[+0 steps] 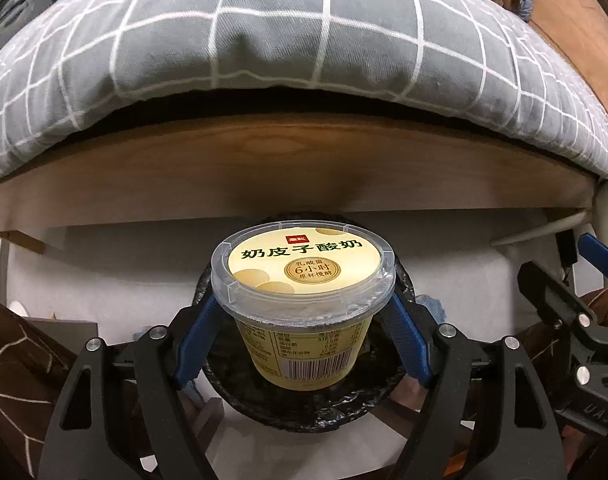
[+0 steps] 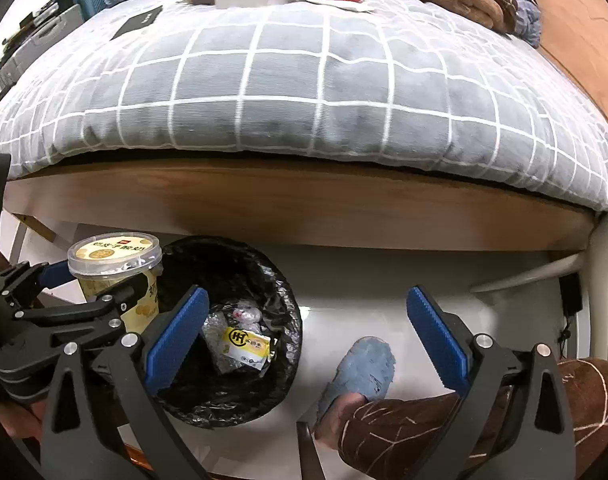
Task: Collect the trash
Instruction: 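Open the right tool over the bin while the left tool releases the pudding cup, then raise both tools from the bin back over the bed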
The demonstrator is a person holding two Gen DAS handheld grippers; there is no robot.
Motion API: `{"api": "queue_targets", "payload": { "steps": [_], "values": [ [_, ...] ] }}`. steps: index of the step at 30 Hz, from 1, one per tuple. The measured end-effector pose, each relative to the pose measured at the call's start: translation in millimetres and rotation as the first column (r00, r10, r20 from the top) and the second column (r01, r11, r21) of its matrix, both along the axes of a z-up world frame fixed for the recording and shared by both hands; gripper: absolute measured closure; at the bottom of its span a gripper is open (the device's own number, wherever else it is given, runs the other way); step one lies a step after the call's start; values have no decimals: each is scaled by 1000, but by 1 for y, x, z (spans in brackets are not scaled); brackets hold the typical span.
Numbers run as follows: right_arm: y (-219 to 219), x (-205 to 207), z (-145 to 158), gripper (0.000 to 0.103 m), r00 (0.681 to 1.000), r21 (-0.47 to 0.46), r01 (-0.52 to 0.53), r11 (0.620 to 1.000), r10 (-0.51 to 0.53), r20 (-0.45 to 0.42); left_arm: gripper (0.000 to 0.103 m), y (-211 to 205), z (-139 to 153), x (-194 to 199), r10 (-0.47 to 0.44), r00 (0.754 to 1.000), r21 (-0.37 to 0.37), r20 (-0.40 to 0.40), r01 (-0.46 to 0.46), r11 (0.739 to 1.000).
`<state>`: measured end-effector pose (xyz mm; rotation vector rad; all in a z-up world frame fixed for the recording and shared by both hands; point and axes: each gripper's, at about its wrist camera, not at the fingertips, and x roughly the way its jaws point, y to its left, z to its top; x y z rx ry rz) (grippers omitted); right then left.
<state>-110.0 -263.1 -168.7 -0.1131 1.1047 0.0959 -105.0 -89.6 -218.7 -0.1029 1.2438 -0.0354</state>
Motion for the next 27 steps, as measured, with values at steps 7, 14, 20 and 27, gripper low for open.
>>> {"api": "queue_targets", "payload": {
  "steps": [7,14,20,27],
  "values": [
    [-8,3,-8,8,999,12,31,999,-30,-35,27,-4,-6,4,-1,1000,-9,-21,0,1000],
    [-9,4,-11,8,999,14,38,999,-37,-40,14,-8,-7,6,-15,1000,-1,-24,15,1000],
    [-10,6,-13,8,998,17,44,999,-43,-34,7,-5,-3,2,-6,1000,9,0,6,1000],
    [-4,8,-3,8,999,29,31,999,-31,-16,6,4,12,-3,-8,999,48,36,6,999]
  ]
}}
